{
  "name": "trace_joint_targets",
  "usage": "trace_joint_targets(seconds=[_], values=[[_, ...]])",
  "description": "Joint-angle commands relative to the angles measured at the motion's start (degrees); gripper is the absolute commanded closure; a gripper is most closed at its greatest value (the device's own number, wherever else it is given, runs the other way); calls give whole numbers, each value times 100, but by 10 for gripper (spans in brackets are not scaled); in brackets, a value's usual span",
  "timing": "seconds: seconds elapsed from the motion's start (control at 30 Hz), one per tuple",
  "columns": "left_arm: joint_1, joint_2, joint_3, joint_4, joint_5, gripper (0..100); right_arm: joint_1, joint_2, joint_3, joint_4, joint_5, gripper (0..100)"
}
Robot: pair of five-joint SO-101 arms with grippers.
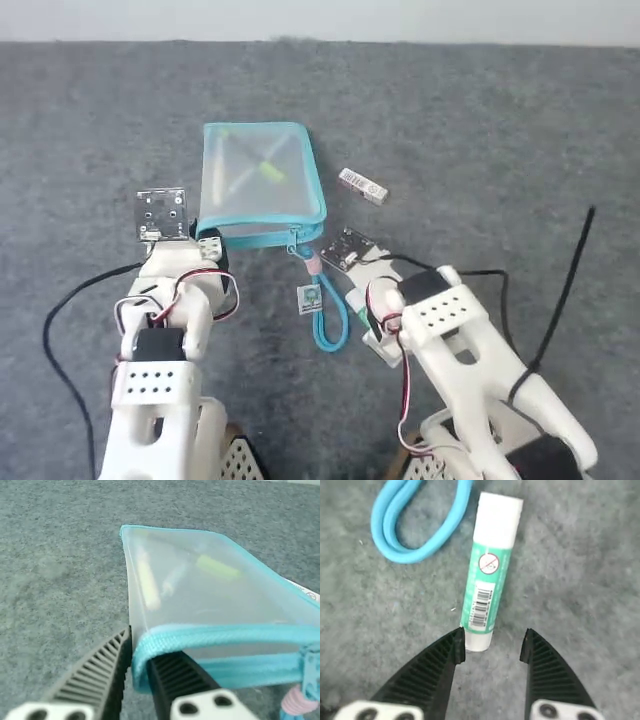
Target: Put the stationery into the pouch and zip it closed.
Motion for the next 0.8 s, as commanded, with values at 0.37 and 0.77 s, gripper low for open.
trace_joint_targets(seconds=[0.37, 0.77], values=[[-9, -123, -75, -167, 0, 987, 84, -251, 308, -497, 193, 812], [0, -105, -57, -149, 0, 987, 576, -31, 325, -743, 255, 812]])
